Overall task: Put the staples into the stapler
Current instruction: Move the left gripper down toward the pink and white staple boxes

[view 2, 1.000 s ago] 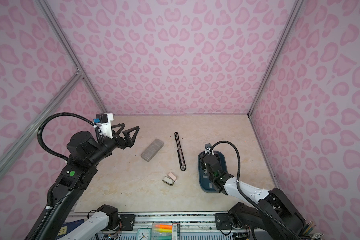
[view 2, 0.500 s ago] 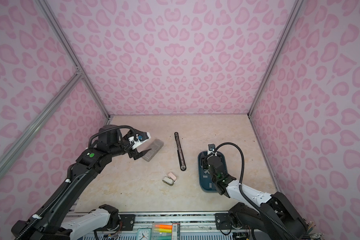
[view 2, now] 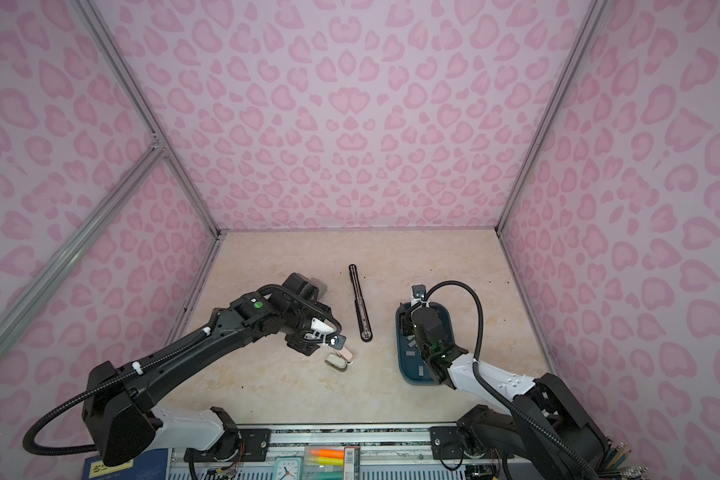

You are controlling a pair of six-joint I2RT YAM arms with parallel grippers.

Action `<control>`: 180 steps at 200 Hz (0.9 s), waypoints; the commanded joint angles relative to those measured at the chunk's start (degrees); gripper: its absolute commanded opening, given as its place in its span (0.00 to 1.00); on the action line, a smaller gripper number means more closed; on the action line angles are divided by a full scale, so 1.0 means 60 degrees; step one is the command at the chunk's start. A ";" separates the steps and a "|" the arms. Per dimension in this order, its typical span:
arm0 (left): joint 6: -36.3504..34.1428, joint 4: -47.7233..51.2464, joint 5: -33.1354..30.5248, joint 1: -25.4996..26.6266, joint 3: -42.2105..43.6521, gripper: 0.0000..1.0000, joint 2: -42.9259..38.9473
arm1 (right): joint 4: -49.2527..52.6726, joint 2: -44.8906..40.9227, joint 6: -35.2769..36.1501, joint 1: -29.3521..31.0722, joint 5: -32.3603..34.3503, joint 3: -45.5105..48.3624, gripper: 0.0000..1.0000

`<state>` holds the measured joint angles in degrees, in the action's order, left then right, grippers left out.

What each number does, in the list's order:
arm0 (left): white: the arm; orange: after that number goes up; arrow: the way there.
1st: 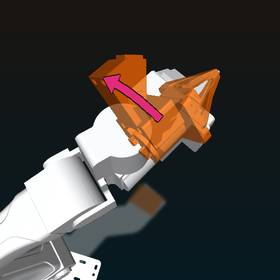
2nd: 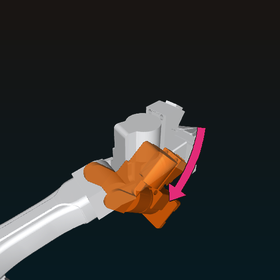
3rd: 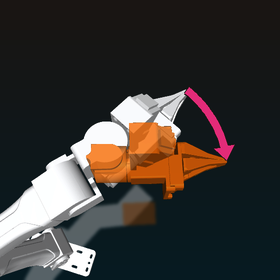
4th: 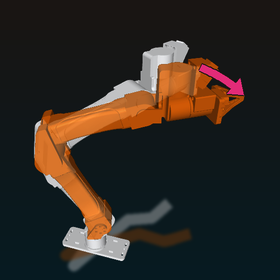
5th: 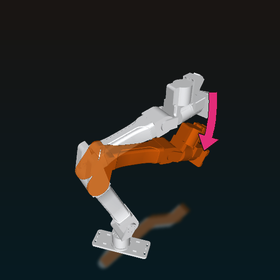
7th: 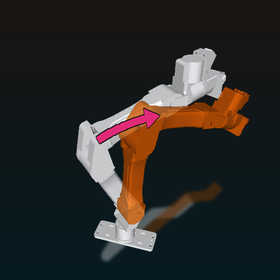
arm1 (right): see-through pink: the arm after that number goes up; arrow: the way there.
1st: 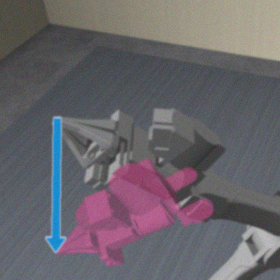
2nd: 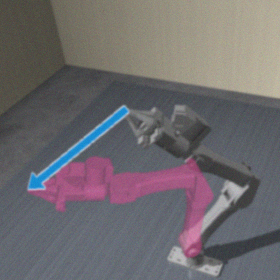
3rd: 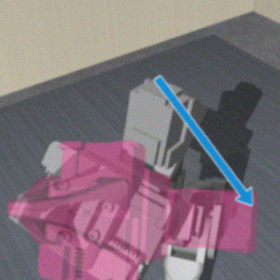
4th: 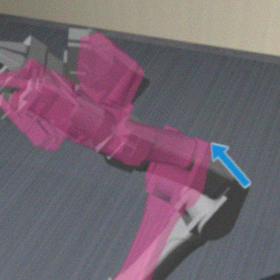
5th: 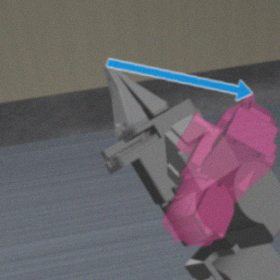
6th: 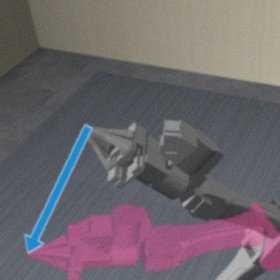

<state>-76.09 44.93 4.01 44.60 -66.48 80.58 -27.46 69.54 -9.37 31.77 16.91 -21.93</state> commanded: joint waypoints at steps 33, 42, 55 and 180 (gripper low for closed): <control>-0.0050 0.0569 -0.1794 0.0567 -0.0638 0.75 0.1193 | -0.0081 -0.0060 0.0036 -0.0001 -0.0005 0.0080 0.69; -0.0187 0.0597 -0.1811 0.0632 -0.0597 0.73 0.1296 | -0.0103 -0.0090 0.0038 0.0013 -0.0005 0.0102 0.69; -0.0334 0.0666 -0.1782 0.0709 -0.0563 0.71 0.1403 | -0.0132 -0.0143 0.0023 0.0004 -0.0013 0.0139 0.69; 0.0997 0.1266 -0.1879 0.1486 -0.2707 0.56 0.3786 | -0.0072 0.0039 0.0067 0.0027 -0.0100 0.0023 0.69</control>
<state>-72.99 50.81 -8.14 52.90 -80.77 101.32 -27.51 69.49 -9.28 31.81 16.45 -21.54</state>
